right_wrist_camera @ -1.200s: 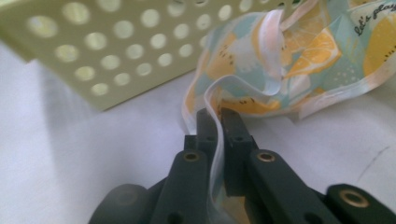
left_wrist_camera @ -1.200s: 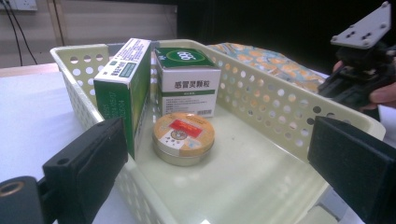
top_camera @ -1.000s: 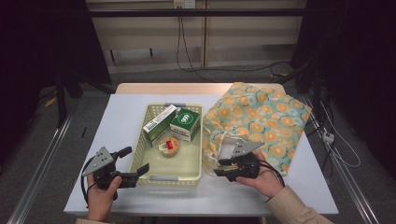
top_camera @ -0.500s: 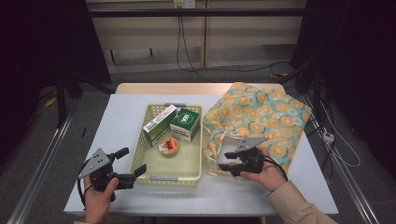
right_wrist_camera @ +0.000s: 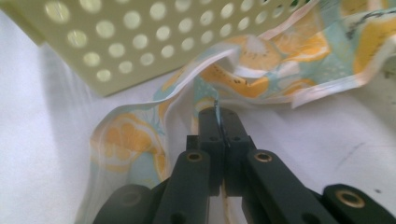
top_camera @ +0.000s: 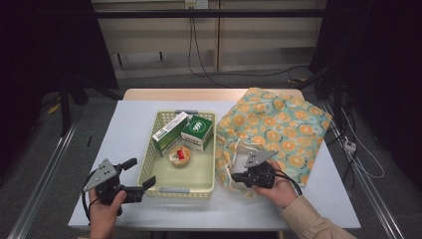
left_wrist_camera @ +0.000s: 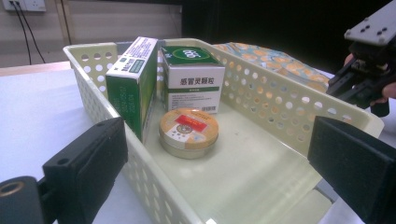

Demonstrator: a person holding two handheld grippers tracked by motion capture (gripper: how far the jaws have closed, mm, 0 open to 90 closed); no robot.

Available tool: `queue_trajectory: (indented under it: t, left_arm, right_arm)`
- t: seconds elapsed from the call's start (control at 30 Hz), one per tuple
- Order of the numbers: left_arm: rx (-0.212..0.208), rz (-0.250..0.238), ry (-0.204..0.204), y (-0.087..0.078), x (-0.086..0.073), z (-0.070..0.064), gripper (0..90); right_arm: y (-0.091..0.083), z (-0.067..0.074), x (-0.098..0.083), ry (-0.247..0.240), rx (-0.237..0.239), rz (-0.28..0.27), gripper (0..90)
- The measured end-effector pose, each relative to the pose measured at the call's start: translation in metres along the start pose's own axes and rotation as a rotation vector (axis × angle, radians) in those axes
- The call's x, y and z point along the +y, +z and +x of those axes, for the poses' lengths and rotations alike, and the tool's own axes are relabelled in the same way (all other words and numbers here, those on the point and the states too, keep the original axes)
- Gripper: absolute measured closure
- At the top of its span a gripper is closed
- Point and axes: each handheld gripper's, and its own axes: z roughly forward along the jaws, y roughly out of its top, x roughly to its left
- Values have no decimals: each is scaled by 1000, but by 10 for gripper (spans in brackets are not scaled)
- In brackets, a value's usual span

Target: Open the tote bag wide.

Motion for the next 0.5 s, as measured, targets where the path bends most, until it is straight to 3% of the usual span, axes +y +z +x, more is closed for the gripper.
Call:
queue_trajectory:
  t: [0.1, 0.23, 0.5]
  left_arm:
    - [-3, -1, 5, 0, 1, 0, 49]
    - [-2, -3, -1, 1, 0, 0, 50]
    - [-6, 0, 1, 2, 0, 1, 50]
  right_arm:
    - [-8, -4, 1, 22, -19, -27, 900]
    - [-17, -11, 4, 56, -10, -73, 900]
    - [-33, -21, 7, 87, -18, -127, 900]
